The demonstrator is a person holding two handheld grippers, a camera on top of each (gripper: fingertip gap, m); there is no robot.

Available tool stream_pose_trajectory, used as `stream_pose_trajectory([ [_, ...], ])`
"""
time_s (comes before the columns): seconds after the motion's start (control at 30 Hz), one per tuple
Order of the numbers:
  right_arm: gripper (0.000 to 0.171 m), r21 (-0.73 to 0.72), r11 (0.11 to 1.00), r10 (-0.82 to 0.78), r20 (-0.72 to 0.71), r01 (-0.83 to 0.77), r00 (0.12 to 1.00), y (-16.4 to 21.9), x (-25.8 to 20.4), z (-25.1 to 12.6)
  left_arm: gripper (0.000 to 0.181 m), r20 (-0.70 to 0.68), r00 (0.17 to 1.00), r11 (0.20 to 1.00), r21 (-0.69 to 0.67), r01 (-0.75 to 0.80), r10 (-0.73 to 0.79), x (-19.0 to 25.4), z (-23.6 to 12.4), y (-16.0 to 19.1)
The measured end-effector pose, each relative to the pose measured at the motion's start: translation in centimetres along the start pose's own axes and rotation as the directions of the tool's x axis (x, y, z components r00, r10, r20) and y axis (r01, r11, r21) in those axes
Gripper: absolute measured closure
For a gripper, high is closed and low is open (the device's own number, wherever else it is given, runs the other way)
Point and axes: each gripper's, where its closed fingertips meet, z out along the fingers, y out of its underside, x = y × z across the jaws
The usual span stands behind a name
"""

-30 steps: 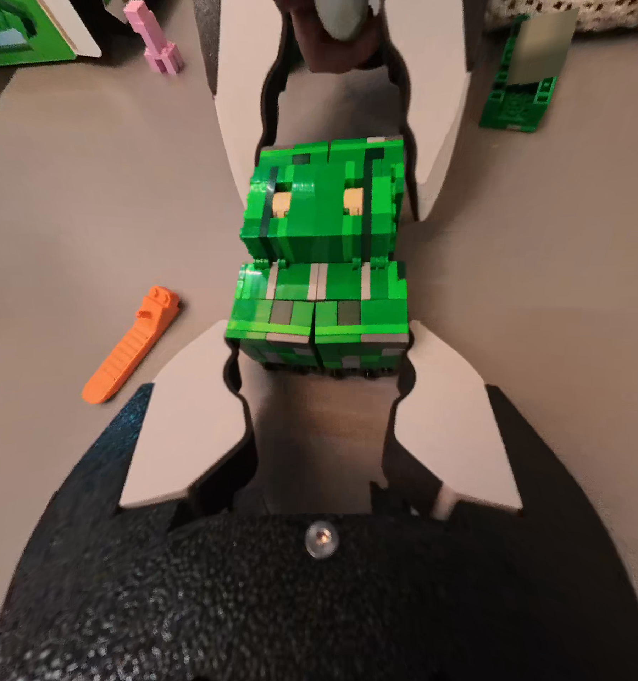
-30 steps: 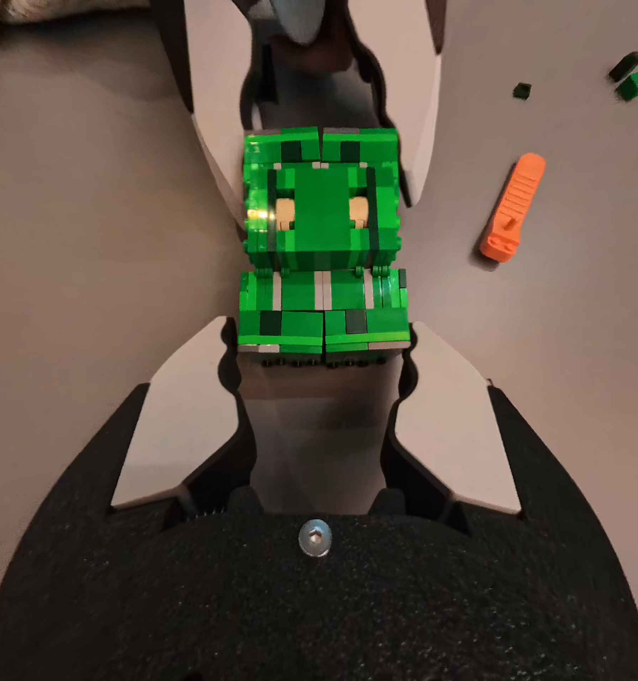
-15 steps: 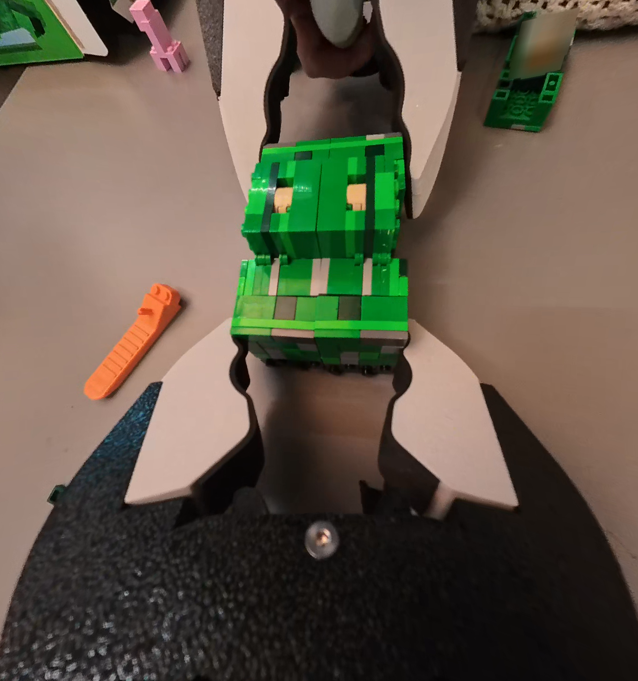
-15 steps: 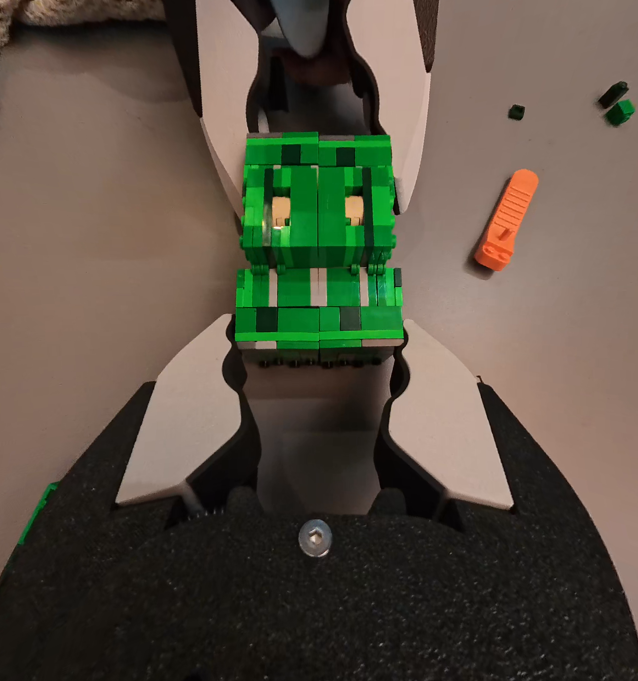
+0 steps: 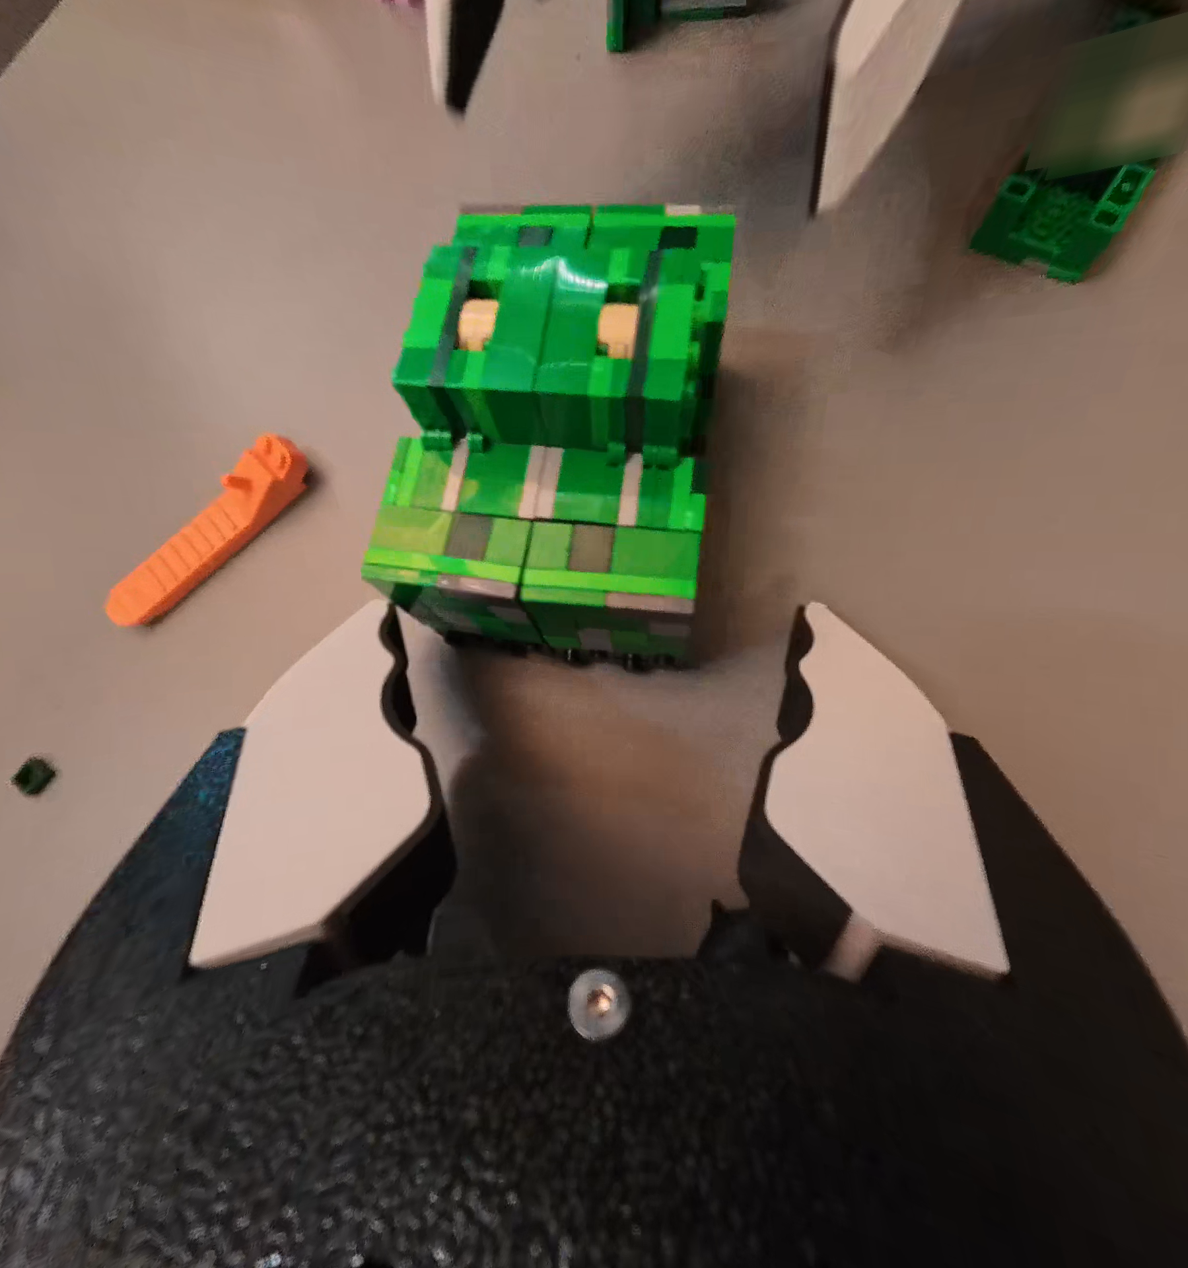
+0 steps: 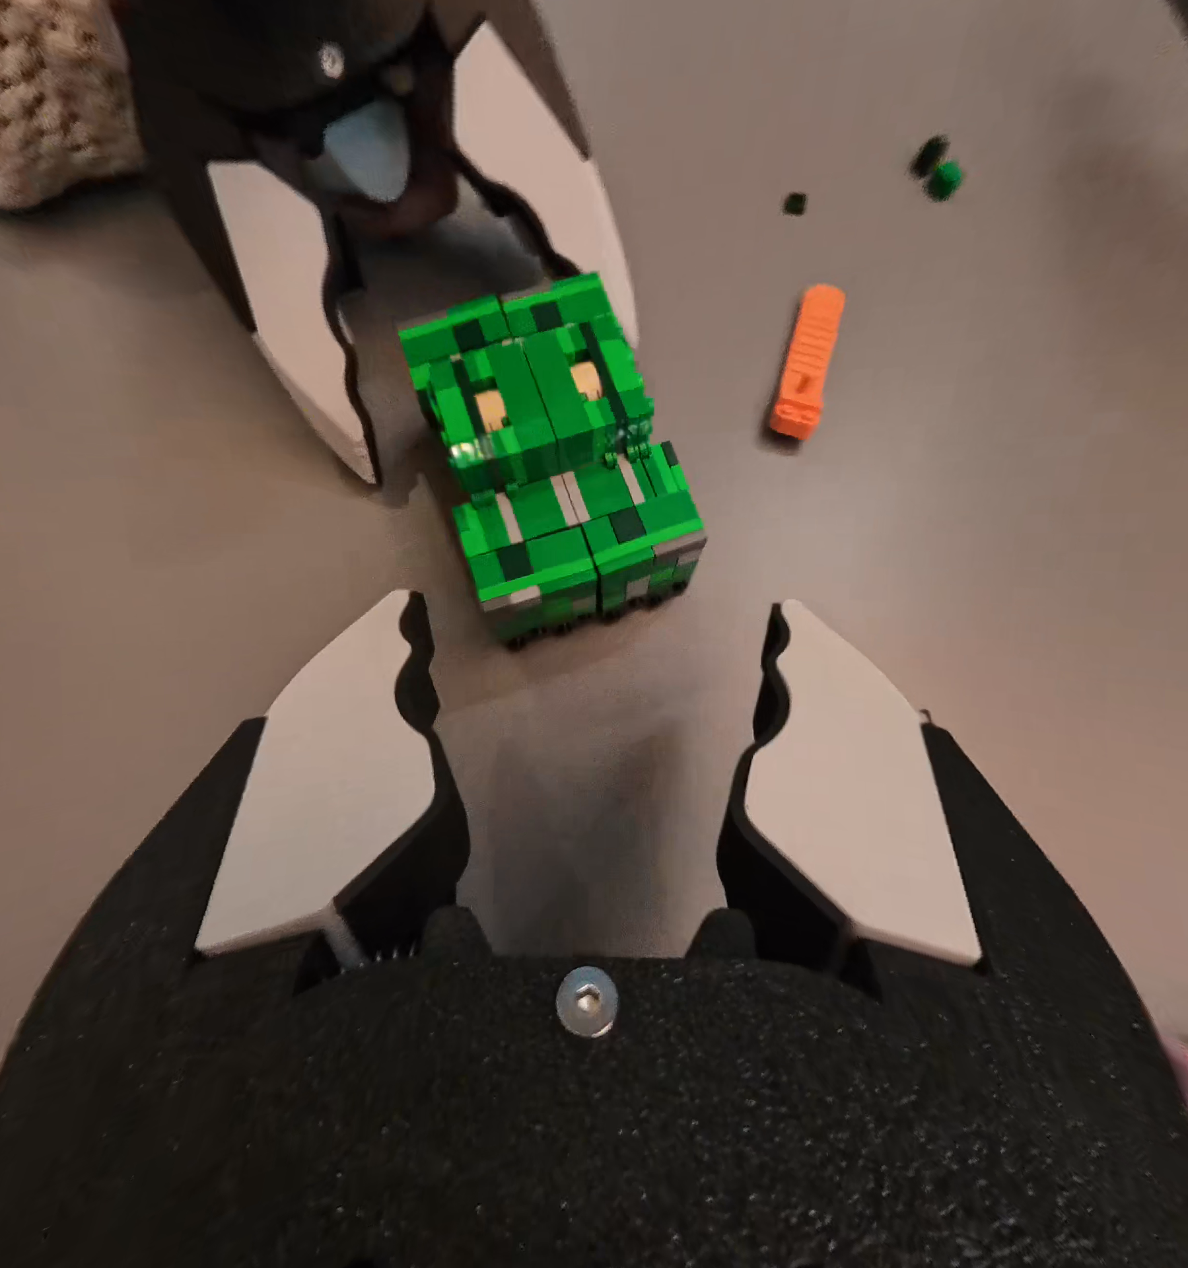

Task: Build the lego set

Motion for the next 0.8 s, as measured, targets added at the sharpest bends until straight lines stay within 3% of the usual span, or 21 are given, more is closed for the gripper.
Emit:
stream_pose_trajectory([
  [0.1,0.088,0.053,0.995,0.088,-0.119,-0.082,0.989,-0.9,-1.6,-2.3,0.078,0.023,1.000,1.000,-0.008,0.005,-0.005,1.4,-0.7,0.4],
  [0.2,0.096,0.133,0.976,0.192,-0.138,-0.174,0.972,-1.6,-5.1,-2.6,0.083,-0.020,1.000,1.000,-0.002,-0.003,0.003,3.8,-1.4,0.4],
  [0.3,0.097,0.159,0.948,0.299,-0.148,-0.276,0.943,-0.8,-8.1,-1.1,0.106,-0.112,0.992,0.998,0.037,-0.054,0.058,6.8,-2.1,0.0],
  [0.37,0.094,0.161,0.935,0.339,-0.148,-0.316,0.929,0.1,-9.3,0.2,0.116,-0.020,0.993,0.992,0.065,-0.112,0.113,5.7,-2.5,-0.1],
  [0.43,0.090,0.156,0.933,0.350,-0.180,-0.324,0.919,1.1,-9.2,1.0,0.116,0.012,0.995,0.991,0.097,-0.097,0.096,4.3,-2.7,-0.4],
  [0.53,0.094,0.186,0.932,0.349,-0.220,-0.312,0.911,1.7,-7.9,0.8,0.111,-0.094,0.995,0.988,0.153,-0.017,0.032,4.1,-2.1,-1.4],
  [0.6,0.100,0.214,0.922,0.360,-0.174,-0.321,0.917,1.1,-7.7,0.6,0.111,-0.157,0.987,0.983,0.184,-0.015,0.045,4.3,-1.5,-2.3],
  [0.8,0.112,0.259,0.892,0.407,-0.104,-0.370,0.908,0.3,-7.3,1.4,0.128,-0.291,0.955,0.979,0.205,0.001,0.060,4.7,-0.4,-3.7],
])
